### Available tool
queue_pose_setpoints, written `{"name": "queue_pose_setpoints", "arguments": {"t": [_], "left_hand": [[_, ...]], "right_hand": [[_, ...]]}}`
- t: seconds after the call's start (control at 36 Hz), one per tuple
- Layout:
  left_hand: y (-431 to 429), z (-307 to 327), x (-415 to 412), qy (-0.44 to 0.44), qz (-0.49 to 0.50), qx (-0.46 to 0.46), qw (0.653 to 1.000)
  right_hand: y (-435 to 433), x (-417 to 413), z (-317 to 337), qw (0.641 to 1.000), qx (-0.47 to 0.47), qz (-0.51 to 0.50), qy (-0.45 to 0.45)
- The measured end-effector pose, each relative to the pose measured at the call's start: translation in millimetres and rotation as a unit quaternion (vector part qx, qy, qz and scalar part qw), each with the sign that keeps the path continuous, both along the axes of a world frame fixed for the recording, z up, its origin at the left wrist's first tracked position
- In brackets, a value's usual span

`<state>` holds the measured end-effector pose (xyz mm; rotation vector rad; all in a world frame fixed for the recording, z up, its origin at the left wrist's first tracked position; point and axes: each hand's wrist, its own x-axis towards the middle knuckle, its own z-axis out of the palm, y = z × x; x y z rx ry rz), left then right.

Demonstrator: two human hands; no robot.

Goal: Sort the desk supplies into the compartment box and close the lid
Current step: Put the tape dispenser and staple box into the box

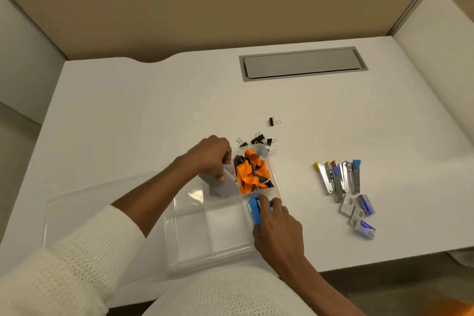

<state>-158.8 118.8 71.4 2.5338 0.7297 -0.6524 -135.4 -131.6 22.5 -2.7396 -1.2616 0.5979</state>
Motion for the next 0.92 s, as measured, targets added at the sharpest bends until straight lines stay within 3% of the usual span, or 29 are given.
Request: {"name": "queue_pose_setpoints", "arguments": {"t": [0.17, 0.75, 0.92], "left_hand": [[0.6, -12.1, -0.6, 0.040, -0.025, 0.007, 0.999], [-2.1, -4.9, -22.4, -0.046, -0.004, 0.129, 0.991], [-6.5, -8.8, -15.0, -0.016, -0.054, 0.122, 0.991]], "right_hand": [[0.0, -4.2, -6.9, 1.000, 0.000, 0.000, 0.006], [0.7, -1.9, -11.1, 1.000, -0.009, 0.008, 0.005], [1.2, -1.1, -10.6, 1.000, -0.012, 0.007, 0.004]]}}
